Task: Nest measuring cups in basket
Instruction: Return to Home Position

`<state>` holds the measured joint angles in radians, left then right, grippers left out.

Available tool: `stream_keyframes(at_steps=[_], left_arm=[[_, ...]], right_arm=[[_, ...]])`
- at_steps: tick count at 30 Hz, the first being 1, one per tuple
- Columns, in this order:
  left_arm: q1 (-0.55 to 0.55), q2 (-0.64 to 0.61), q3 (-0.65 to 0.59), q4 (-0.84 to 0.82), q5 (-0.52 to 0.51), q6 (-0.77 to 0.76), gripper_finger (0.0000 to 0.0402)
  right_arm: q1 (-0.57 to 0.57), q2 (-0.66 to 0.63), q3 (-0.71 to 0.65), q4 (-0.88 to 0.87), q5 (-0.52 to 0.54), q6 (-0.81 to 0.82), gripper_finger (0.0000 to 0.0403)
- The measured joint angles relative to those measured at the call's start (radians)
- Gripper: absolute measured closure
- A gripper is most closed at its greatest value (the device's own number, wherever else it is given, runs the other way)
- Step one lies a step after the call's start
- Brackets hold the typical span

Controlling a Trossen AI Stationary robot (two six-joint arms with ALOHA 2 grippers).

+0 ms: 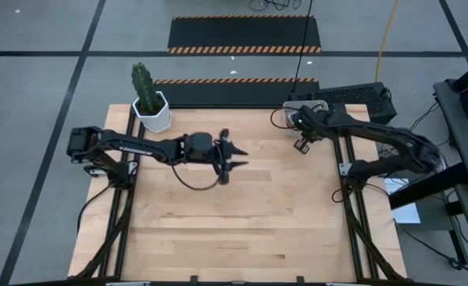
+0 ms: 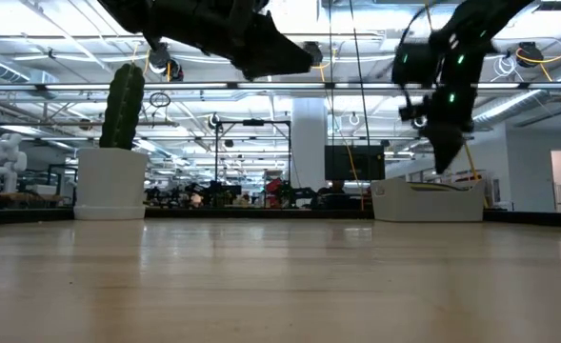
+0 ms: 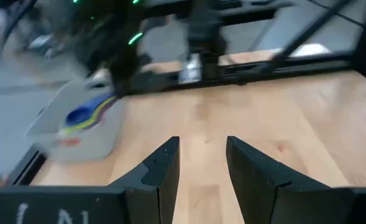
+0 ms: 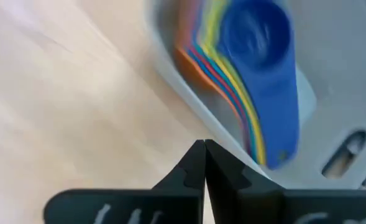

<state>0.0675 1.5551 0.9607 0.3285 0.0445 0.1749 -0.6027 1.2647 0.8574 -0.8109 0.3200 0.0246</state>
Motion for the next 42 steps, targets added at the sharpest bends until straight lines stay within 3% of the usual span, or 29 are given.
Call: stream_keyframes(at_steps=[5,12,18,24,29,34,42], left_arm=[[0.033,-0.116,-0.021,-0.044,-0.035,-0.083,0.0281],[-0.05,-0.234,-0.14,-0.057,-0.117,-0.124,0.0387],[-0.118,-0.293,-0.251,-0.059,-0.179,-0.125,0.0388],[-0.136,-0.372,-0.425,0.084,-0.201,-0.173,0.0396],[-0.147,-0.442,-0.541,0.116,-0.282,-0.219,0.0397],[-0.148,-0.516,-0.622,0.119,-0.293,-0.24,0.0393],[-0.147,-0.618,-0.736,0.126,-0.334,-0.278,0.0394]], right_arm=[[0.185,-0.221,-0.067,0.147,-0.063,0.067,0.0403],[0.406,-0.448,-0.241,0.465,-0.027,0.129,0.0403],[0.57,-0.459,-0.341,0.628,-0.027,0.079,0.0403],[0.743,-0.46,-0.418,0.717,0.121,0.111,0.0403],[0.844,-0.46,-0.471,0.806,0.123,0.12,0.0403],[0.911,-0.461,-0.549,0.935,0.089,0.082,0.0403],[0.903,-0.521,-0.739,1.233,-0.071,0.012,0.0403]])
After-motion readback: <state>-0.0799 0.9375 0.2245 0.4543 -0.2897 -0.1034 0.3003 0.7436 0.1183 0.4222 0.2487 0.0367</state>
